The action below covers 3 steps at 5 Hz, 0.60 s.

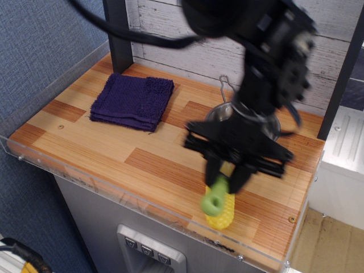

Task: Pick up spatula and place between corn and outer table edge.

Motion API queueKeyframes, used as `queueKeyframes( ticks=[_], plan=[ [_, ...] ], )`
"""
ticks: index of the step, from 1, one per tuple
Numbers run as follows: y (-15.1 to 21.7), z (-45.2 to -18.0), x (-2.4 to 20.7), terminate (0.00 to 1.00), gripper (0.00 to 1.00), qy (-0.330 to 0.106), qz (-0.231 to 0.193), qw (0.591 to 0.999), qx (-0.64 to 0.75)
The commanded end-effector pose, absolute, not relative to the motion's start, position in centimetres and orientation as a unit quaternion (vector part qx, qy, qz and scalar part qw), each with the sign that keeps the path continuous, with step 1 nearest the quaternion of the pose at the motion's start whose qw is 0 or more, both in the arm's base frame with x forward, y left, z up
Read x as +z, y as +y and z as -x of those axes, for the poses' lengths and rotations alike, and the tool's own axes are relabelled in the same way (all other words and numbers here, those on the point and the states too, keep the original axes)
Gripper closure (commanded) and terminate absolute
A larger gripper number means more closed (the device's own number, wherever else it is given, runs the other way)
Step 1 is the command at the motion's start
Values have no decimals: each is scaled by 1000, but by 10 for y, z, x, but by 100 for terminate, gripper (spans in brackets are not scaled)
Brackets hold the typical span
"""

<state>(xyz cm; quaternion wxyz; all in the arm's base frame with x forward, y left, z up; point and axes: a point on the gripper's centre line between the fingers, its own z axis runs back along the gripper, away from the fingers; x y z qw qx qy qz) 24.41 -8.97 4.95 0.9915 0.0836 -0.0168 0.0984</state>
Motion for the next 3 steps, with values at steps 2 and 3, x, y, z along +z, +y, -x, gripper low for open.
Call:
queueKeyframes(
  ticks=[2, 3],
  plan=[
    [-97, -321, 68, 0, 100, -89, -11, 989, 116],
    [-101, -334, 79, 0, 100, -89, 14, 988, 123]
  ],
)
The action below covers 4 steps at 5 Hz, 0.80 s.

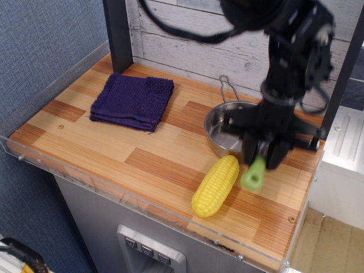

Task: Pick up spatula and place between corn and outer table edge.

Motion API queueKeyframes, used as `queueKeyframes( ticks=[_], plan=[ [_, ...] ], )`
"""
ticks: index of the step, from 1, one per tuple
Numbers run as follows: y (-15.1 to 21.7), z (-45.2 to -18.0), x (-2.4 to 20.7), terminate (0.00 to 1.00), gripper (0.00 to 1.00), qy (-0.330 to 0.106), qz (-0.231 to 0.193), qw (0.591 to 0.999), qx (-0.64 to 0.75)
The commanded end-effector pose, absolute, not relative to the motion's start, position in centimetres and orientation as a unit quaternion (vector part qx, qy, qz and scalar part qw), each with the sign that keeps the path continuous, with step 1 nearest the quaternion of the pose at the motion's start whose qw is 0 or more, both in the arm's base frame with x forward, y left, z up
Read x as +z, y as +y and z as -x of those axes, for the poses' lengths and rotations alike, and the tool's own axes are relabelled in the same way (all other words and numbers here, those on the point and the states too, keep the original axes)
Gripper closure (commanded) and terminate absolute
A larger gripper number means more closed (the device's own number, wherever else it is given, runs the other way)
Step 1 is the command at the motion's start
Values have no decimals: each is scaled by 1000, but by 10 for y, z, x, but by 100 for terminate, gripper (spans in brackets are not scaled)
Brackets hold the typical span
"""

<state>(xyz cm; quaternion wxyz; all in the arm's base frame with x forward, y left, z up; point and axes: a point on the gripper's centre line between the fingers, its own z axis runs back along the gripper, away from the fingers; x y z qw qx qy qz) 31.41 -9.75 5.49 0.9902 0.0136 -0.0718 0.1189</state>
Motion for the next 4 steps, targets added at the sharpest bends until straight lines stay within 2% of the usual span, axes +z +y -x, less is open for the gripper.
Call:
queueKeyframes(
  ticks=[1, 3, 4],
  plan=[
    [-103, -333, 83, 0, 100, -87, 30, 987, 130],
    [-105, -315, 82, 0, 100, -84, 36, 988, 122],
    [-110, -303, 68, 0, 100, -76, 21, 991, 104]
  ],
)
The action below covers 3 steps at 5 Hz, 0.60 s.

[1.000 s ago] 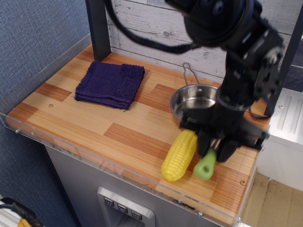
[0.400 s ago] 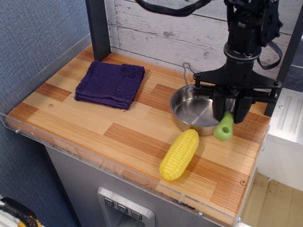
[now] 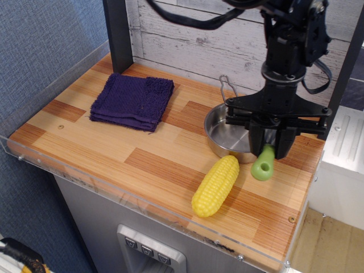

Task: Pick up spatula and place between corn and outer table edge.

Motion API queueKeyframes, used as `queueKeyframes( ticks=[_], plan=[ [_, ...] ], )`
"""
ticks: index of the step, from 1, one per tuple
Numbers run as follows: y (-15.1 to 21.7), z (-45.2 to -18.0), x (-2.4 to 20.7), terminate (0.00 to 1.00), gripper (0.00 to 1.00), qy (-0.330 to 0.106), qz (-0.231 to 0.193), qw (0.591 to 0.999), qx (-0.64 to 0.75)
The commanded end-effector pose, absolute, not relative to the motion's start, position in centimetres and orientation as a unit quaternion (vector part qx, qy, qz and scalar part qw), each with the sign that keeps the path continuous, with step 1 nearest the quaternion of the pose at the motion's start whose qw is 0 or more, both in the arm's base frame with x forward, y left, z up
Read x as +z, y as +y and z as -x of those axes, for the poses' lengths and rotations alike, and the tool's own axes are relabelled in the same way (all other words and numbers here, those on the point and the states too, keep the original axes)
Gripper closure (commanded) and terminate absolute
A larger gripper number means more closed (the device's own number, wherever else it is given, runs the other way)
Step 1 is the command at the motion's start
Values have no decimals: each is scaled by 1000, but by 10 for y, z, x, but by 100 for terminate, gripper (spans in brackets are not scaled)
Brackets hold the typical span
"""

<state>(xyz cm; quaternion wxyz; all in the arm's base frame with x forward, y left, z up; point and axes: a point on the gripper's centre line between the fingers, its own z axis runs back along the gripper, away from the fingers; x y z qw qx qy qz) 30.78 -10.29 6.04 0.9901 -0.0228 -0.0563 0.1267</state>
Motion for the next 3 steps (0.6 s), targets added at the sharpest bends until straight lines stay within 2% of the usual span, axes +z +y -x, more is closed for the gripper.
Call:
queueKeyframes(
  ticks=[1, 3],
  plan=[
    [-115, -290, 55, 0, 100, -69, 6, 994, 88],
    [-117, -280, 40, 0, 100, -45, 8, 996, 82]
  ],
)
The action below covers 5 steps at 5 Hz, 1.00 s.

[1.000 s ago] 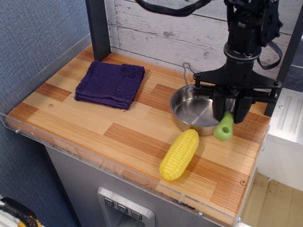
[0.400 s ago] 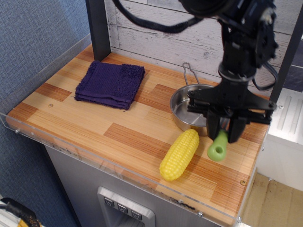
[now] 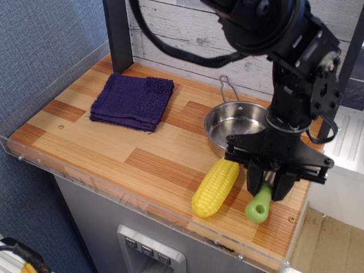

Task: Pick up spatula and place between corn and outer table edge.

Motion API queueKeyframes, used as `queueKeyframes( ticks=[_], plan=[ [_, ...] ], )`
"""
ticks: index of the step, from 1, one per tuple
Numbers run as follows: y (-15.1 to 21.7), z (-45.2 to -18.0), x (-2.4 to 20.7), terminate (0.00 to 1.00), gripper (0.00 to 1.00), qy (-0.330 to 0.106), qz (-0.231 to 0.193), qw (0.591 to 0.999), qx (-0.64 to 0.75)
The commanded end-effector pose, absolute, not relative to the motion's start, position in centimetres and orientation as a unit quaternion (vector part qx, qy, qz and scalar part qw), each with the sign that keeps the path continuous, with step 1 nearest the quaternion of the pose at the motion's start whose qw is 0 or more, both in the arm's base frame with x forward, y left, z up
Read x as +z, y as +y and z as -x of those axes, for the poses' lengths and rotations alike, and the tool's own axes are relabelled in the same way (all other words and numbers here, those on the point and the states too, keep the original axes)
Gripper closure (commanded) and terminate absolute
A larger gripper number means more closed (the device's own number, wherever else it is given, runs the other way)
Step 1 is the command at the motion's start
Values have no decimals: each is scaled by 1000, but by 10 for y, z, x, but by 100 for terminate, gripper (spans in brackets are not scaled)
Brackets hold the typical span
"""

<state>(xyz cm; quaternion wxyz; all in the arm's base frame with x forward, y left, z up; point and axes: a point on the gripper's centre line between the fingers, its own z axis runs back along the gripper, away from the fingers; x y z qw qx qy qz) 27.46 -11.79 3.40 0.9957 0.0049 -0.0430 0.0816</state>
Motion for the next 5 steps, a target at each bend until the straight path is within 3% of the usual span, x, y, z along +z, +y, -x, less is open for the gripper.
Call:
queueKeyframes(
  ticks=[1, 2, 3, 4, 5],
  plan=[
    [-115, -280, 38, 0, 0, -35, 12, 995, 89],
    [-111, -281, 38, 0, 0, -27, 21, 995, 93],
    [-101, -286, 58, 0, 0, -39, 21, 995, 90],
    [-84, -296, 103, 0, 0, -92, -5, 992, 86],
    [-66, -306, 148, 100, 0, -130, 3, 988, 86]
  ],
)
